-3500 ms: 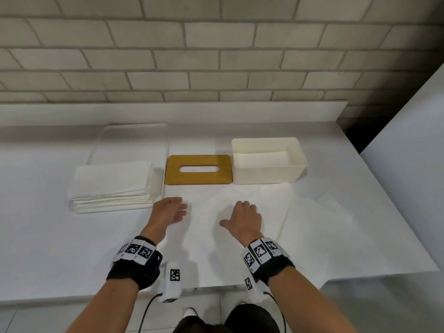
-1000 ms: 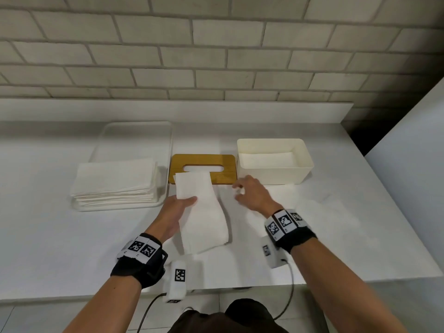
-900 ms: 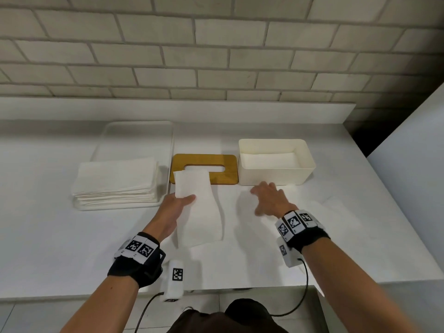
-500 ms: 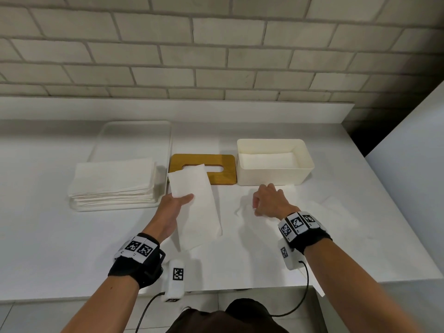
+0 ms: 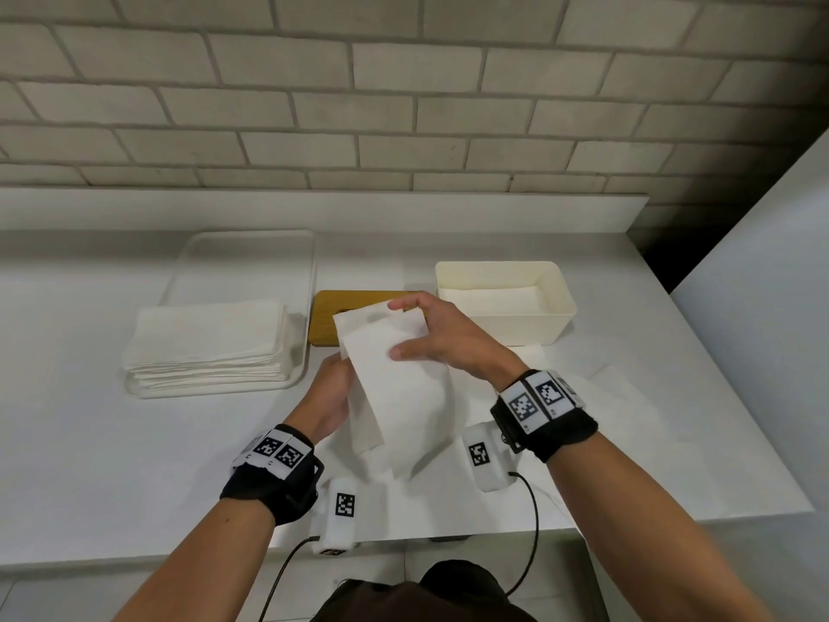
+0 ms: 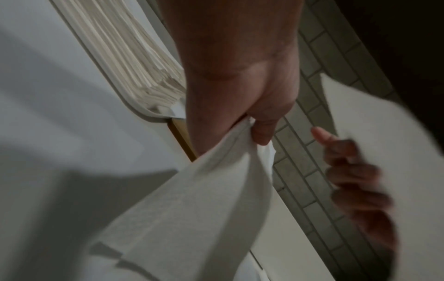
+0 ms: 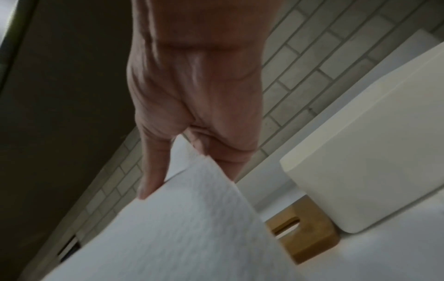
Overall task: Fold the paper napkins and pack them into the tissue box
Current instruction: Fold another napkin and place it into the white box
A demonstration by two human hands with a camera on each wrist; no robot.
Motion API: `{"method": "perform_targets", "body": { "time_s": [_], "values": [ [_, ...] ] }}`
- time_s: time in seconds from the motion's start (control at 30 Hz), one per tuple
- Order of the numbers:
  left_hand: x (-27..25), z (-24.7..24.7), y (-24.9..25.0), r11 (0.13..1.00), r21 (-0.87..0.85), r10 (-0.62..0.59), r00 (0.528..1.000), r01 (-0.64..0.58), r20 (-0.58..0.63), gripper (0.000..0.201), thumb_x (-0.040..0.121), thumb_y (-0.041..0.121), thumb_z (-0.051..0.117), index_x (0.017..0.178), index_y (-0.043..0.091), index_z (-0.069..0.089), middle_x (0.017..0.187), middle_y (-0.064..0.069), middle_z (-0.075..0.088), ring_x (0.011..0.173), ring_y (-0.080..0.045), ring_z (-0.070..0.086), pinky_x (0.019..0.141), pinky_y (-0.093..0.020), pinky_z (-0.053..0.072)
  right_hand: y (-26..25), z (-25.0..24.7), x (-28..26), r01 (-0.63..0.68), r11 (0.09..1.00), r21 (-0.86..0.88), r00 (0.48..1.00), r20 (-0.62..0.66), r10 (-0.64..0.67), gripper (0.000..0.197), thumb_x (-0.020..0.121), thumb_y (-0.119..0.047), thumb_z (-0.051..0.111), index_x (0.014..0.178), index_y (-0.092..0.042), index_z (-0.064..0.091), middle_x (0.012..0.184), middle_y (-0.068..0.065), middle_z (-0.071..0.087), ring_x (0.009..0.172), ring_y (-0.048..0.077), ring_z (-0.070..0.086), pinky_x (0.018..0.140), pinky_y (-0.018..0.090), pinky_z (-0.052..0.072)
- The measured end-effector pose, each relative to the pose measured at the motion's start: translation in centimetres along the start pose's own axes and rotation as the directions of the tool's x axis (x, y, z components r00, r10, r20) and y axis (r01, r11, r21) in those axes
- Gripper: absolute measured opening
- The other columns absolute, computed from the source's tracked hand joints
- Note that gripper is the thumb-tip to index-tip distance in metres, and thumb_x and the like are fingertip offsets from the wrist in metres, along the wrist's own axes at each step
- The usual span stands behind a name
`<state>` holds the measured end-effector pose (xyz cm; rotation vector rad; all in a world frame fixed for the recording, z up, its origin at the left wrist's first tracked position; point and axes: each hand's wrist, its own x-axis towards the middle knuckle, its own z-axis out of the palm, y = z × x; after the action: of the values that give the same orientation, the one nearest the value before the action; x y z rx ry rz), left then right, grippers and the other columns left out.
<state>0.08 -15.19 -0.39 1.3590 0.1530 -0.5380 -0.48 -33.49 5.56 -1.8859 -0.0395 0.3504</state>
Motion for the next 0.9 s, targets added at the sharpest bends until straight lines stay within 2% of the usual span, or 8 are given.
{"method": "perform_targets", "body": {
  "time_s": [0.13, 0.2, 0.37, 0.43, 0.5, 0.63, 0.8, 0.9],
  "values": [
    [-0.8, 0.8, 0.0, 0.93, -0.35, -0.039, 0.976, 0.114, 0.215, 0.067, 0.096, 0.063, 0.031, 0.138, 0.015, 0.051, 0.135, -0.018, 0.058, 0.127, -0.035, 0.053, 0.109, -0.053, 0.036, 0.2, 1.7, 1.8, 0.044, 0.989, -0.142, 0.971, -0.225, -0.076, 0.055, 0.076, -0.016, 0.079, 0.123, -0.023, 0.051, 0.113, 0.003, 0.059, 0.088, 0.009, 0.057, 0.066, 0.012, 0.047],
    [-1.2, 0.8, -0.2, 0.891, -0.417, -0.073, 0.964, 0.178, 0.256, 0.079, 0.089, 0.07, 0.032, 0.14, 0.012, 0.048, 0.138, -0.019, 0.055, 0.13, -0.036, 0.049, 0.11, -0.051, 0.034, 0.7, 2.7, 2.3, 0.02, 0.987, -0.16, 0.939, -0.337, -0.073, 0.052, 0.079, -0.017, 0.077, 0.123, -0.021, 0.05, 0.115, 0.004, 0.059, 0.094, 0.016, 0.058, 0.077, 0.022, 0.051],
    [-0.5, 0.0, -1.2, 0.948, -0.312, -0.017, 0.988, 0.066, 0.156, 0.046, 0.093, 0.01, 0.058, 0.138, 0.005, 0.049, 0.133, -0.022, 0.058, 0.125, -0.04, 0.054, 0.108, -0.057, 0.037, 2.4, 4.8, 1.3, 0.032, 0.999, 0.012, 0.889, -0.457, -0.023, 0.061, 0.078, -0.029, 0.079, 0.127, -0.025, 0.041, 0.124, -0.003, 0.054, 0.111, 0.014, 0.054, 0.089, 0.028, 0.049],
    [-0.4, -0.5, -1.0, 0.924, -0.379, 0.021, 0.986, 0.043, 0.165, 0.047, 0.093, 0.007, 0.055, 0.139, 0.006, 0.047, 0.136, -0.023, 0.055, 0.126, -0.042, 0.052, 0.107, -0.06, 0.036, 3.2, 4.6, -0.1, -0.058, 0.965, 0.255, 0.926, -0.348, 0.147, 0.059, 0.075, -0.03, 0.082, 0.117, -0.028, 0.041, 0.114, -0.006, 0.059, 0.099, 0.009, 0.06, 0.077, 0.021, 0.051],
    [-0.3, -1.0, -0.5, 0.891, -0.454, 0.048, 0.989, 0.022, 0.14, 0.047, 0.095, 0.009, 0.05, 0.141, 0.006, 0.043, 0.138, -0.024, 0.052, 0.126, -0.042, 0.051, 0.103, -0.059, 0.04, 4.7, 3.8, -1.1, -0.159, 0.882, 0.444, 0.939, -0.209, 0.274, 0.052, 0.073, -0.029, 0.083, 0.115, -0.017, 0.056, 0.117, 0.001, 0.067, 0.101, 0.019, 0.066, 0.084, 0.033, 0.055],
    [-0.6, -1.1, -0.3, 0.845, -0.534, 0.103, 0.987, -0.021, 0.125, 0.045, 0.098, 0.01, 0.043, 0.142, 0.006, 0.04, 0.138, -0.022, 0.053, 0.126, -0.039, 0.053, 0.096, -0.055, 0.048, 6.9, 4.0, -2.4, -0.181, 0.693, 0.698, 0.954, -0.048, 0.297, 0.043, 0.08, -0.01, 0.076, 0.121, -0.006, 0.063, 0.118, 0.01, 0.07, 0.109, 0.027, 0.066, 0.086, 0.041, 0.056],
    [-0.1, -2.5, -0.3, 0.854, -0.516, 0.108, 0.993, -0.073, 0.037, 0.048, 0.091, 0.001, 0.054, 0.138, 0.002, 0.048, 0.136, -0.016, 0.057, 0.128, -0.033, 0.052, 0.106, -0.046, 0.042, 7.9, 2.9, -2.7, -0.089, 0.613, 0.785, 0.941, -0.135, 0.309, 0.044, 0.078, 0.004, 0.071, 0.121, -0.001, 0.06, 0.12, 0.018, 0.068, 0.113, 0.035, 0.063, 0.091, 0.044, 0.054],
    [0.1, -4.6, 0.0, 0.94, -0.327, 0.088, 0.995, -0.097, -0.041, 0.045, 0.085, -0.005, 0.059, 0.13, 0.002, 0.055, 0.125, -0.014, 0.064, 0.11, -0.029, 0.064, 0.089, -0.035, 0.055, 8.0, 1.1, -3.1, -0.057, 0.72, 0.691, 0.917, -0.249, 0.312, 0.033, 0.079, 0.004, 0.071, 0.11, -0.003, 0.065, 0.109, 0.017, 0.071, 0.104, 0.035, 0.066, 0.086, 0.042, 0.055]
  ]
}}
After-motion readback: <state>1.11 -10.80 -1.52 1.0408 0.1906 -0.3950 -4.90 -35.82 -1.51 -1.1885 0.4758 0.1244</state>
